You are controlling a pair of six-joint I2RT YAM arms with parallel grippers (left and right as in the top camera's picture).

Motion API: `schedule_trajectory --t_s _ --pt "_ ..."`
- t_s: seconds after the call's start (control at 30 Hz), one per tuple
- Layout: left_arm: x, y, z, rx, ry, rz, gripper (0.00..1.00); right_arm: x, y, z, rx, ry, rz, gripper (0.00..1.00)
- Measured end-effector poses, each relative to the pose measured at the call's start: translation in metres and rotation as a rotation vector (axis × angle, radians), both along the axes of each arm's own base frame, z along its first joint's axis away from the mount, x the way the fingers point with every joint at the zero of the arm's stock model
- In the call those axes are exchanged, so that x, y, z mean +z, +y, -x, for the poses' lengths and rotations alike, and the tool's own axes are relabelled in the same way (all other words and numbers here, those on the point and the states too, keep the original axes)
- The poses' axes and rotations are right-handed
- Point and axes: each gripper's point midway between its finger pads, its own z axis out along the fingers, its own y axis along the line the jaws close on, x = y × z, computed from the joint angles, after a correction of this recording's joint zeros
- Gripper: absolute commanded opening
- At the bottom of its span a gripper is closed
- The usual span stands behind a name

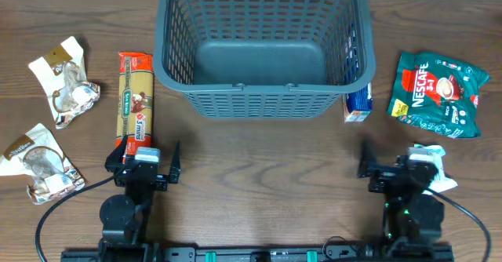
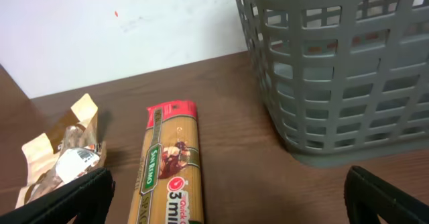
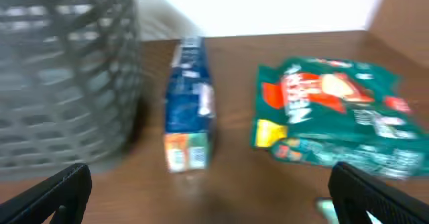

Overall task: Pack container
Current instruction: 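Raise the right gripper and move it toward the blue tissue pack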

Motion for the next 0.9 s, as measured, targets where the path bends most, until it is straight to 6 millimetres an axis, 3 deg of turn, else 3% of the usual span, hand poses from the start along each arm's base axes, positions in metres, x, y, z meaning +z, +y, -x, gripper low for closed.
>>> schedule_trajectory --t_s 0.33,0.6,0.73,0.9 --pt "0.000 0.000 0.000 0.000 0.000 0.000 0.99 0.087 -0.034 -0.006 -0.191 0.060 0.050 0.99" --pt "0.000 0.000 0.000 0.000 -0.002 0.000 0.99 0.164 -0.058 -0.036 -0.283 0.204 0.117 0.99" --pt "0.000 0.000 0.000 -0.001 -0.002 0.000 0.99 0.177 -0.084 -0.056 -0.342 0.330 0.121 0.99" --pt "0.001 0.000 0.000 -0.001 -0.002 0.000 0.99 0.155 -0.108 -0.080 -0.288 0.520 -0.019 0.99"
